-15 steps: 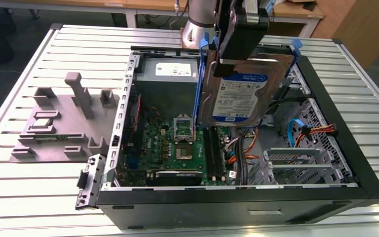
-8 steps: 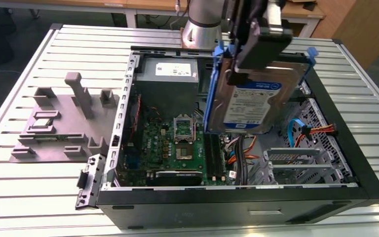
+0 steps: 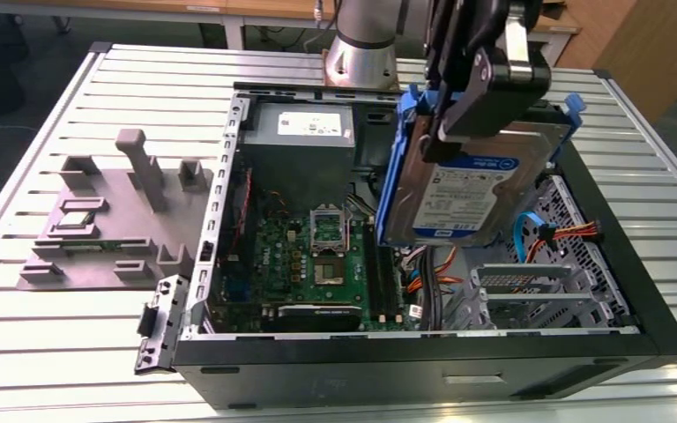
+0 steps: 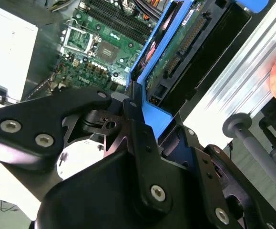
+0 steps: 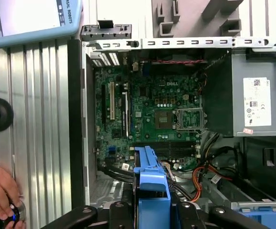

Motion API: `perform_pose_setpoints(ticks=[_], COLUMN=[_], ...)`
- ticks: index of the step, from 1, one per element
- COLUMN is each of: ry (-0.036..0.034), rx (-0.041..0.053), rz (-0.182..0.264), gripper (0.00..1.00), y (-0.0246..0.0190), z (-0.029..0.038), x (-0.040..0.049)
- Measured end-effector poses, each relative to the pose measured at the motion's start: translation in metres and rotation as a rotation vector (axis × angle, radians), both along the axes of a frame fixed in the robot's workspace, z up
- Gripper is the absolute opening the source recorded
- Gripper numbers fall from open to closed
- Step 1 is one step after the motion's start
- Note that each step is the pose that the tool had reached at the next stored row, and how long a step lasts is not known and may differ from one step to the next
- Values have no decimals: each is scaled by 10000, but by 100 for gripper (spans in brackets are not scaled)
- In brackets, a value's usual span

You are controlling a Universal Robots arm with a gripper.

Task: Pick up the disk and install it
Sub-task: 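Insert the disk into the insertion slot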

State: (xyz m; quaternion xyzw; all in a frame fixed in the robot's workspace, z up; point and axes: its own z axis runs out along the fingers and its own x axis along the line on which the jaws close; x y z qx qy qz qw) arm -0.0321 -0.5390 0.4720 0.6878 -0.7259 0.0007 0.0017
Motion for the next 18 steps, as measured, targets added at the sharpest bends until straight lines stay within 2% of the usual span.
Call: perform_pose_setpoints(ticks=[2, 8, 12, 15, 18], ry=[-1, 0, -1, -1, 0], rx=[1, 0, 1, 1, 0], rz=[15, 367, 367, 368, 364], gripper=[36, 36, 36, 36, 36], y=[-28, -38, -112, -143, -146], z=[-14, -46, -51, -53, -56], x=[2, 36, 74, 142, 231])
